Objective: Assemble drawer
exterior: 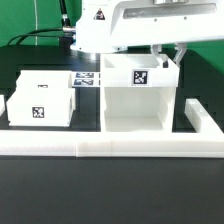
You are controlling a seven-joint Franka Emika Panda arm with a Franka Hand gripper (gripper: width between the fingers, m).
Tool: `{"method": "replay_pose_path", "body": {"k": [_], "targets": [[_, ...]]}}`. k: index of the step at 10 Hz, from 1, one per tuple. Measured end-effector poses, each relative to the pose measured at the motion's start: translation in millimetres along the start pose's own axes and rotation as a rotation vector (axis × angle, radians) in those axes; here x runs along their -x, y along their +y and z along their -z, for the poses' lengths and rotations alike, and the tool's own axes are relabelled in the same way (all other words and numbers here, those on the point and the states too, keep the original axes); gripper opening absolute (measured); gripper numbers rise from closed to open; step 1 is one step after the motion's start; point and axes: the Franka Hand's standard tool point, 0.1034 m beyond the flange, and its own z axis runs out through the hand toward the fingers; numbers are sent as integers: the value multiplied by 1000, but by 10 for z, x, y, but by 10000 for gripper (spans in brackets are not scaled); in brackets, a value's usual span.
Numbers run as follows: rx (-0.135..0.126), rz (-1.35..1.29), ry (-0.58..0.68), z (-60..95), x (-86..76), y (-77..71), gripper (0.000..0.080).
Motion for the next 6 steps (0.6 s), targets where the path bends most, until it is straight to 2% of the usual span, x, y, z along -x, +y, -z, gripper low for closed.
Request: {"method": "replay_pose_path", "body": {"k": [3, 6], "targets": [[-9, -118, 5, 19, -13, -22, 38], [-23, -511, -2, 64, 42, -144, 38]]}}
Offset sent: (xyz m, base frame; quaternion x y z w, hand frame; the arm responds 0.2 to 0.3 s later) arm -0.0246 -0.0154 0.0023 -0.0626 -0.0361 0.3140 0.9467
